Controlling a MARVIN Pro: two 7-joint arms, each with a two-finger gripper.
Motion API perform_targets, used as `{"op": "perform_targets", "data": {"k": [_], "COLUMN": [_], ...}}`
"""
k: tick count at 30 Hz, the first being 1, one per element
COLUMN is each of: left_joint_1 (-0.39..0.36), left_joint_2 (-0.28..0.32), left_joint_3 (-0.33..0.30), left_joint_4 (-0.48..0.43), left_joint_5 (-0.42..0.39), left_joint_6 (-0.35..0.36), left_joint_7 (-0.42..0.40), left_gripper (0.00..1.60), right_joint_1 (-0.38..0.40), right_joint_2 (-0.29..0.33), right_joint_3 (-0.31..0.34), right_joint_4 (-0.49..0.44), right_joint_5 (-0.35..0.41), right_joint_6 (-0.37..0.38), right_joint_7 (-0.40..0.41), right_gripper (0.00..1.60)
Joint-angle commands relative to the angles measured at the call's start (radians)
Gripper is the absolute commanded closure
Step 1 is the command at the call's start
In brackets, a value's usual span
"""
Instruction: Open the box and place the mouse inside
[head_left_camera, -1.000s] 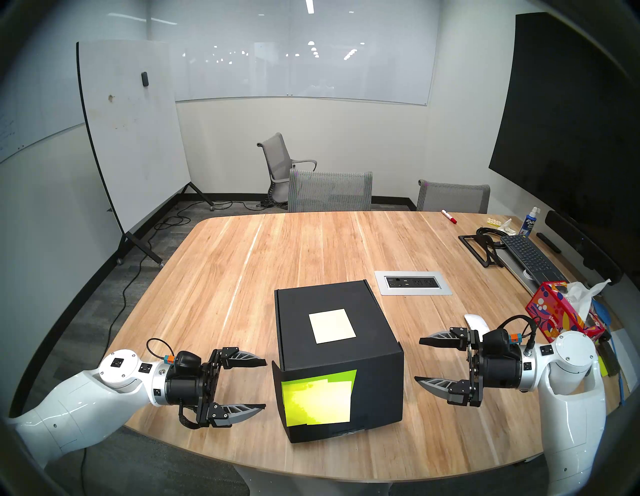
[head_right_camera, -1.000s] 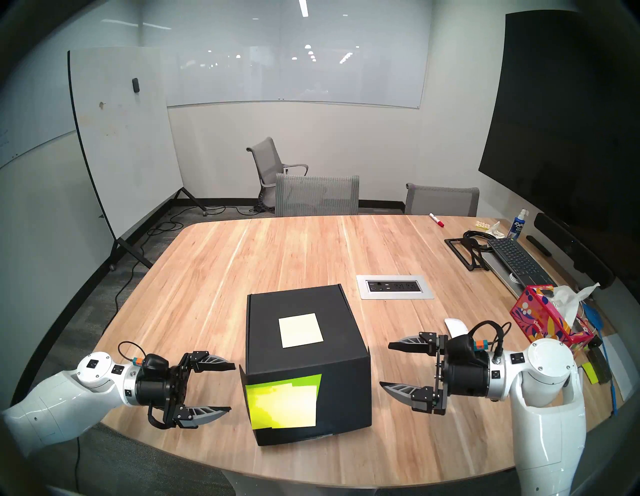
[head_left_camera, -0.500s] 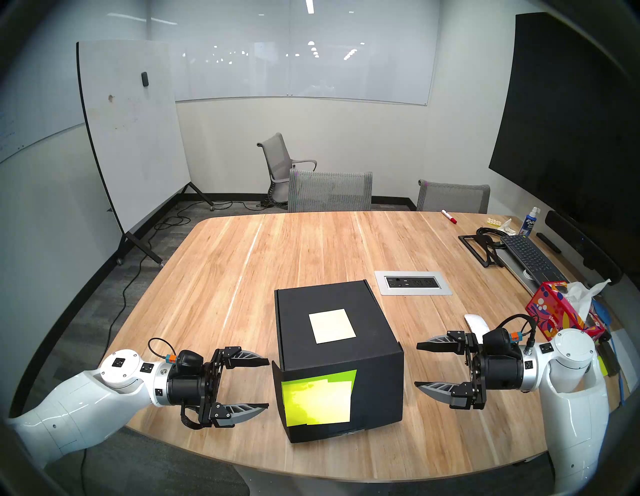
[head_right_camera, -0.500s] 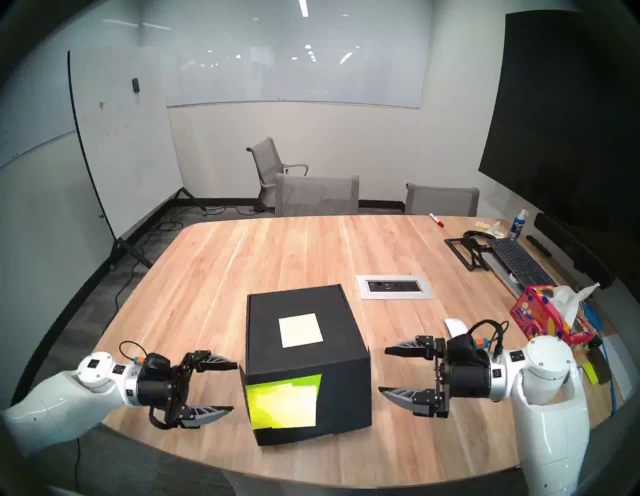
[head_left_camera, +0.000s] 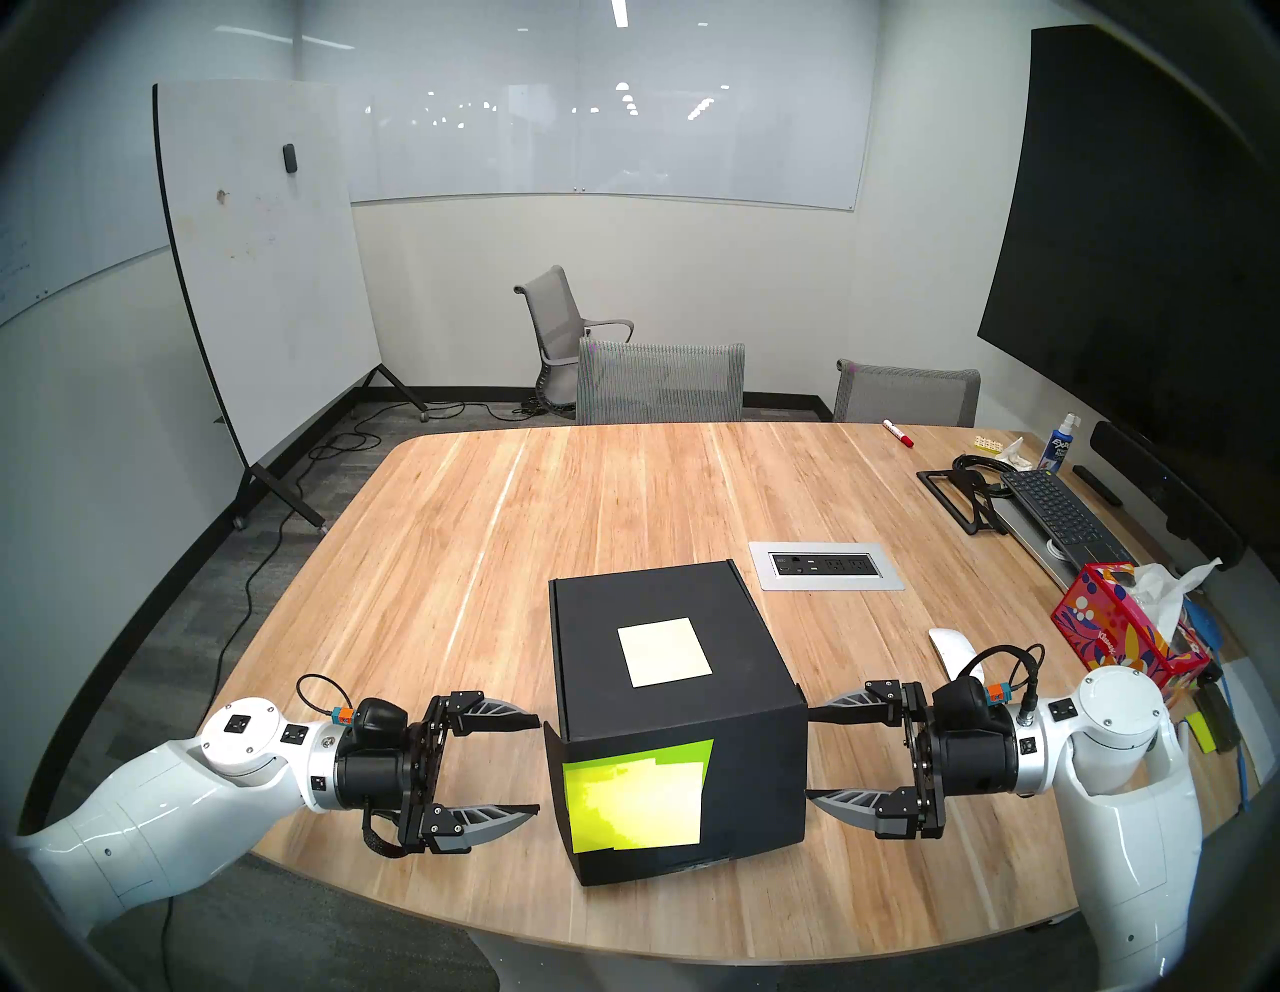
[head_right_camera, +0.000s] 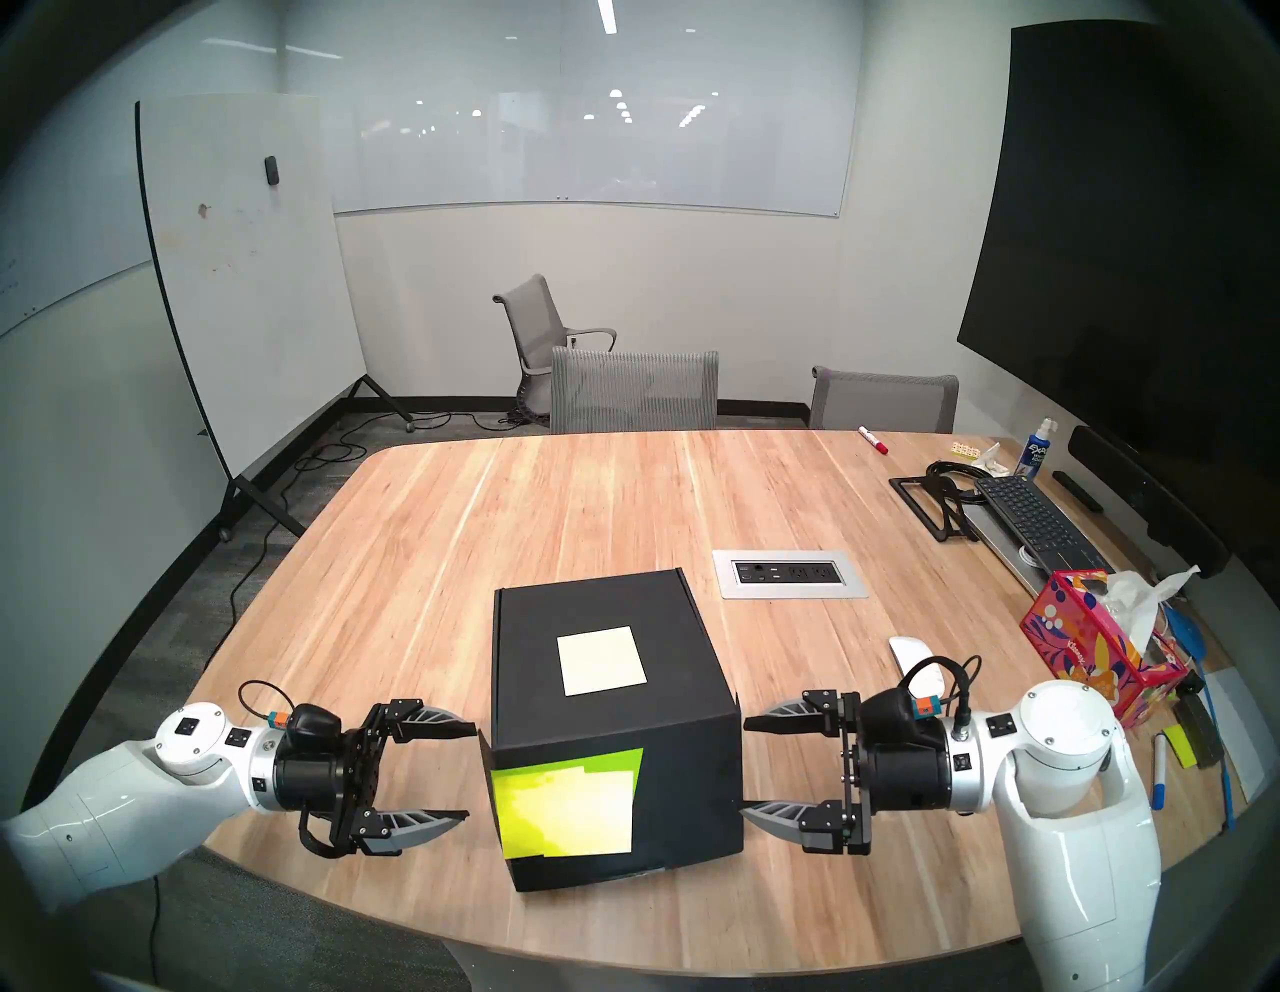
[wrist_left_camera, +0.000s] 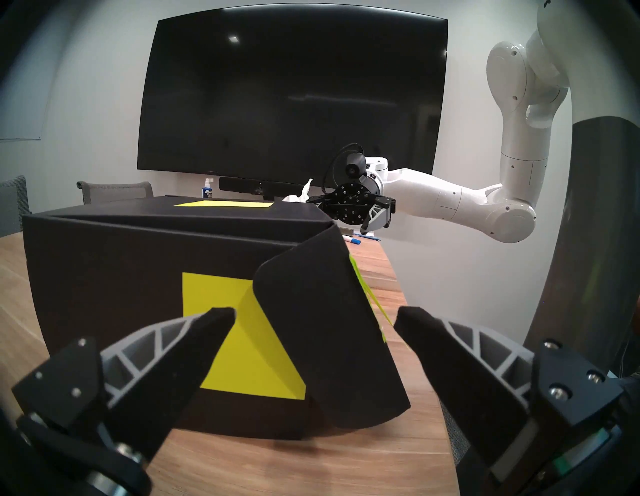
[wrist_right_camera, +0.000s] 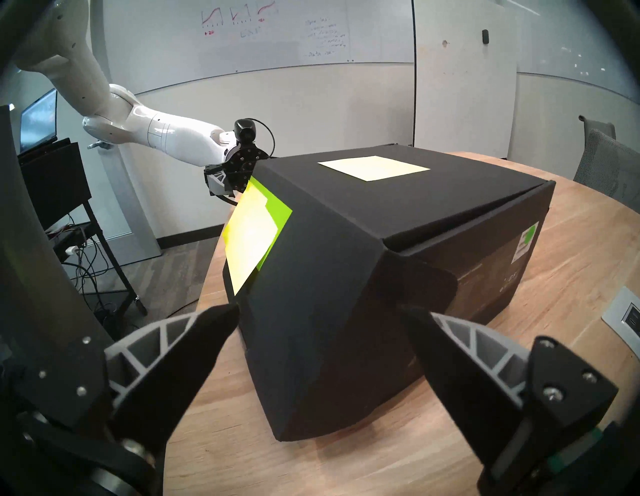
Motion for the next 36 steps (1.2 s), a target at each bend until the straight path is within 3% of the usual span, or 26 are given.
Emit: {"op": "perform_targets", "data": {"k": [1, 18, 36], "left_joint_1": [0.003, -0.001, -0.016], "left_joint_2": [0.002, -0.002, -0.015], "left_joint_3": [-0.004, 0.001, 0.04], "left_joint_4": [-0.013, -0.005, 0.008], "left_joint_5": [-0.01, -0.007, 0.017], "left_joint_6": [-0.001, 0.004, 0.024], "left_joint_7": [-0.003, 0.004, -0.016], "left_gripper": [0.0, 0.0, 0.0], "right_joint_1": [0.011, 0.056, 0.029], "right_joint_2": [-0.008, 0.002, -0.016], "right_joint_3": [0.001, -0.038, -0.02], "right_joint_4": [-0.005, 0.107, 0.048], "right_joint_5": [0.013, -0.062, -0.034], "right_joint_6": [0.007, -0.07, -0.043], "right_joint_7": [-0.001, -0.025, -0.001], "right_gripper": [0.0, 0.0, 0.0]}}
